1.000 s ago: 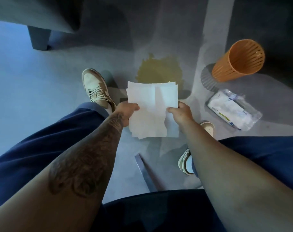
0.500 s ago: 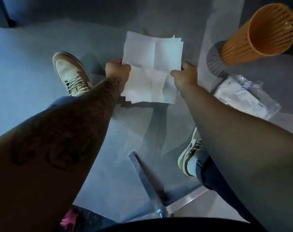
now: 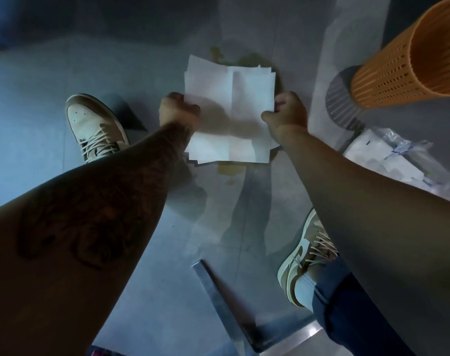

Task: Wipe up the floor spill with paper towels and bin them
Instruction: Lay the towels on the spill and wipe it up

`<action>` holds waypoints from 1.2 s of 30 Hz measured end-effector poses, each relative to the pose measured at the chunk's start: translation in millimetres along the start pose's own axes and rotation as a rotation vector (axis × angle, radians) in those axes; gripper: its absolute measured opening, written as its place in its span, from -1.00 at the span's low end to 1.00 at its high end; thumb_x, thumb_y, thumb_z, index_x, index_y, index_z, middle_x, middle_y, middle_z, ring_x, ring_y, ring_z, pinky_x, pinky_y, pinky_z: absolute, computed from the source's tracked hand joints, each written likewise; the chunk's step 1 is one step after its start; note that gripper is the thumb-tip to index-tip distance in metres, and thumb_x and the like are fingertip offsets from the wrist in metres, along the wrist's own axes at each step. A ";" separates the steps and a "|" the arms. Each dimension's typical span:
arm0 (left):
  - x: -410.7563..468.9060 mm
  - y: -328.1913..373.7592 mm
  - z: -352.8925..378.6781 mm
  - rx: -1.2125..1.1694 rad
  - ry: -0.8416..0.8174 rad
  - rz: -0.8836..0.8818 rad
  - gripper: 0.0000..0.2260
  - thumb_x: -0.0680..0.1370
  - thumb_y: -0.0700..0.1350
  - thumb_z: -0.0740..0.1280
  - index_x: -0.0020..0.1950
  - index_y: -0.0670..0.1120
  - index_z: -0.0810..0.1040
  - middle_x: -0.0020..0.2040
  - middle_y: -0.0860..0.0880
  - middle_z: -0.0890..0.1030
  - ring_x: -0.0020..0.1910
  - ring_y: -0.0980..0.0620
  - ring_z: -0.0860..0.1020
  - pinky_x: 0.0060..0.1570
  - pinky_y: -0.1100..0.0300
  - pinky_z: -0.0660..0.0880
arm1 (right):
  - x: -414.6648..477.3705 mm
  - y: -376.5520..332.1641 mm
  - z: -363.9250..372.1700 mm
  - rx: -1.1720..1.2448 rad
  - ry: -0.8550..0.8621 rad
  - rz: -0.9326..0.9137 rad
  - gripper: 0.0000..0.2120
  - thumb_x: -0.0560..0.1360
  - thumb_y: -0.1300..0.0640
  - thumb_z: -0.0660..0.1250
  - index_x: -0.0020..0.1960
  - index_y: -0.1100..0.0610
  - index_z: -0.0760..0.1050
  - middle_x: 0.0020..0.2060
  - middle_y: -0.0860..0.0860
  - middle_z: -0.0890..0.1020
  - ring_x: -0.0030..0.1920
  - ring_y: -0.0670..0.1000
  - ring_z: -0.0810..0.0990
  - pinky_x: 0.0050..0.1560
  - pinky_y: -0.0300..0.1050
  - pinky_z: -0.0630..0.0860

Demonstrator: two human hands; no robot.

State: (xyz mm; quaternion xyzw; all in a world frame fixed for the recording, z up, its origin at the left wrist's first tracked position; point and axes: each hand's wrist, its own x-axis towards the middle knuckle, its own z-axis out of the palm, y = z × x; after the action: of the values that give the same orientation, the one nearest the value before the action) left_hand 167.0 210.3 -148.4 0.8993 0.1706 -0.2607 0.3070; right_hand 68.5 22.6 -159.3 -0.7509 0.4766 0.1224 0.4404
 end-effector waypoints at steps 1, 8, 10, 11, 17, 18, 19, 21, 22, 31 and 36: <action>-2.8 -0.8 1.2 0.086 0.052 0.004 -0.59 0.46 -0.03 0.37 0.29 -0.09 0.51 0.27 -0.12 0.54 0.26 -0.17 0.52 0.25 0.00 0.50 | -0.4 3.0 1.2 -0.026 0.041 -0.021 -0.59 0.42 0.14 0.40 0.25 0.07 0.45 0.15 -0.01 0.57 0.13 0.04 0.56 0.11 -0.11 0.52; -16.3 -11.3 10.8 0.731 -0.133 0.595 -0.28 0.57 0.01 0.27 0.64 -0.02 -0.02 0.65 -0.10 -0.11 0.61 -0.20 -0.12 0.53 -0.13 0.02 | -17.8 -1.1 21.5 -0.420 0.022 -0.507 -0.44 0.47 0.05 0.34 0.44 0.07 0.32 0.48 0.04 0.29 0.44 0.14 0.29 0.36 0.11 0.37; -13.3 -15.9 17.2 0.907 -0.252 0.727 -0.26 0.58 0.02 0.25 0.64 -0.02 -0.10 0.64 -0.10 -0.21 0.61 -0.20 -0.22 0.55 -0.12 -0.05 | -19.1 -6.2 34.8 -0.596 -0.100 -0.560 -0.37 0.49 0.05 0.33 0.50 0.05 0.22 0.57 0.03 0.12 0.51 0.14 0.18 0.44 0.10 0.29; -11.2 -17.9 20.1 0.960 -0.296 0.763 -0.24 0.58 0.03 0.26 0.64 -0.02 -0.14 0.64 -0.10 -0.24 0.60 -0.21 -0.24 0.55 -0.13 -0.06 | -19.3 -7.0 41.0 -0.666 -0.127 -0.605 -0.35 0.49 0.05 0.33 0.52 0.04 0.19 0.58 0.04 0.08 0.53 0.16 0.13 0.46 0.11 0.27; 3.7 -34.8 25.9 1.111 -0.438 0.797 -0.12 0.57 0.08 0.31 0.62 -0.07 -0.25 0.62 -0.12 -0.30 0.60 -0.24 -0.24 0.50 -0.19 0.14 | -9.9 8.7 59.0 -0.857 -0.217 -0.639 -0.28 0.50 -0.05 0.33 0.56 0.00 0.10 0.60 0.06 0.02 0.58 0.19 0.00 0.47 0.17 0.23; 5.0 -37.4 25.5 1.128 -0.434 0.807 -0.13 0.57 0.07 0.31 0.62 -0.07 -0.26 0.62 -0.12 -0.31 0.59 -0.26 -0.24 0.48 -0.20 0.16 | -9.3 11.0 59.4 -0.886 -0.226 -0.634 -0.26 0.50 -0.06 0.34 0.57 0.00 0.09 0.60 0.06 0.00 0.58 0.19 -0.03 0.48 0.16 0.20; 5.4 -38.2 25.6 1.143 -0.427 0.820 -0.14 0.57 0.04 0.30 0.62 -0.07 -0.26 0.62 -0.13 -0.31 0.59 -0.27 -0.24 0.46 -0.21 0.19 | -8.8 13.1 58.4 -0.907 -0.246 -0.629 -0.23 0.50 -0.06 0.34 0.59 0.00 0.05 0.61 0.05 -0.05 0.59 0.19 -0.07 0.50 0.15 0.14; 5.5 -38.5 24.0 1.168 -0.417 0.837 -0.14 0.55 0.01 0.31 0.62 -0.07 -0.24 0.62 -0.13 -0.29 0.59 -0.27 -0.22 0.42 -0.23 0.24 | -9.6 13.5 56.6 -0.940 -0.272 -0.620 -0.19 0.51 -0.07 0.34 0.61 0.00 -0.02 0.62 0.03 -0.13 0.60 0.17 -0.13 0.53 0.12 0.05; 5.9 -37.5 23.4 1.175 -0.421 0.834 -0.13 0.54 0.01 0.32 0.62 -0.06 -0.24 0.62 -0.13 -0.29 0.60 -0.27 -0.22 0.41 -0.24 0.25 | -10.1 12.6 56.1 -0.955 -0.271 -0.620 -0.18 0.50 -0.09 0.34 0.61 -0.01 -0.04 0.62 0.03 -0.14 0.60 0.16 -0.14 0.54 0.11 0.03; -6.5 -25.8 21.8 1.107 -0.435 0.808 -0.23 0.56 -0.04 0.25 0.64 -0.08 -0.13 0.64 -0.17 -0.19 0.60 -0.29 -0.14 0.44 -0.21 0.25 | -12.4 -5.9 50.0 -0.945 -0.281 -0.625 -0.19 0.50 -0.12 0.35 0.60 0.00 0.02 0.61 0.08 -0.05 0.59 0.21 -0.06 0.52 0.13 0.12; -7.3 -32.3 23.0 1.119 -0.527 0.737 -0.15 0.57 0.01 0.27 0.62 -0.08 -0.28 0.61 -0.13 -0.34 0.58 -0.25 -0.28 0.38 -0.22 0.30 | -10.6 -0.8 58.6 -0.967 -0.210 -0.668 -0.26 0.48 -0.08 0.37 0.56 -0.03 0.13 0.60 0.07 0.01 0.58 0.21 -0.01 0.48 0.15 0.20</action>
State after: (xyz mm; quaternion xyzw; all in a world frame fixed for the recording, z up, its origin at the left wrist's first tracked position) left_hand 137.7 218.8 -174.7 0.8280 -0.3831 -0.3969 -0.1009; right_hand 77.5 74.7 -186.6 -0.9594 0.0587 0.2538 0.1080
